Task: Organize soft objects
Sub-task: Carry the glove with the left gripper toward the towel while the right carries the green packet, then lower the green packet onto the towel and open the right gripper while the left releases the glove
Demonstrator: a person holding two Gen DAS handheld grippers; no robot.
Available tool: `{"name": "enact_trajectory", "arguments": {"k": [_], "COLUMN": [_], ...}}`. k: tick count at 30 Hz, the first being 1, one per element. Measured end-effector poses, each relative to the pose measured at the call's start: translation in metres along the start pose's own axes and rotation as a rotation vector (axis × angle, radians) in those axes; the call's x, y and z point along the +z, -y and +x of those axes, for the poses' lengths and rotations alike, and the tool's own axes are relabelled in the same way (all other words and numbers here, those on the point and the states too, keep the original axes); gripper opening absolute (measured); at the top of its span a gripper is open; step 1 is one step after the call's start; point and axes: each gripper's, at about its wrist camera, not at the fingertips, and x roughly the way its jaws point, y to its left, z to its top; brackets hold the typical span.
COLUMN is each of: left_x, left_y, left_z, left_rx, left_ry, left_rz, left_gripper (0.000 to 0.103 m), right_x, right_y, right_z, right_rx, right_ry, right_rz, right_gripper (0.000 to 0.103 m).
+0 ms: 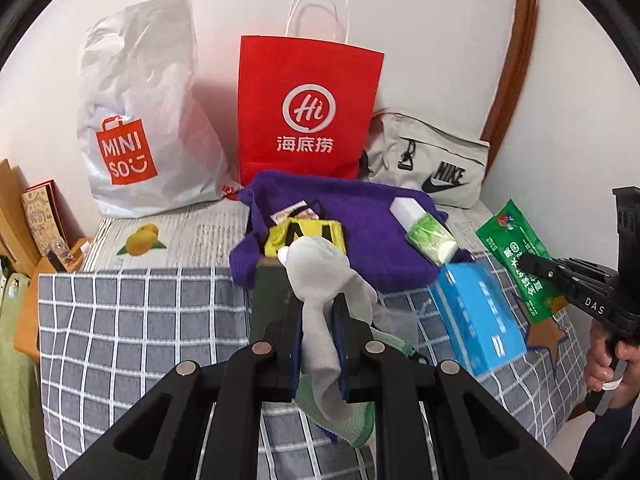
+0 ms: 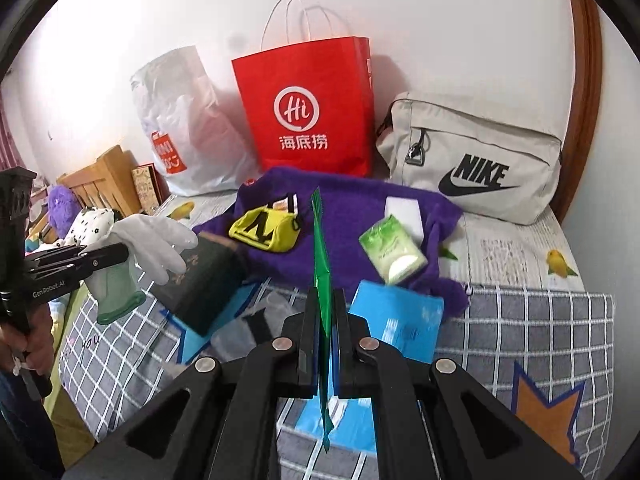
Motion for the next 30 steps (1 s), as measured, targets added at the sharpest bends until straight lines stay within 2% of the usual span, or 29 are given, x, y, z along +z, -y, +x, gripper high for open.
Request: {"name": "enact_trajectory", "arguments": {"k": [18, 30], "left_x": [0.060, 0.080], "left_y": [-0.017, -0.014], "left_z": [0.069, 0.113], "left_rx": [0.023, 0.015], "left_ry": [-0.013, -0.051], "left_rz": [-0.047, -0.030], "left_gripper": [0.013, 0.013], "right_x": [0.052, 0.066], "right_y": [0.018, 0.033], "right_z": [0.073, 0.145], "right_rx": [0.021, 0.048], "right_ry": [-0.020, -0.122], "right_rz": [0.017, 0.011], "right_gripper": [0.005, 0.005]}}
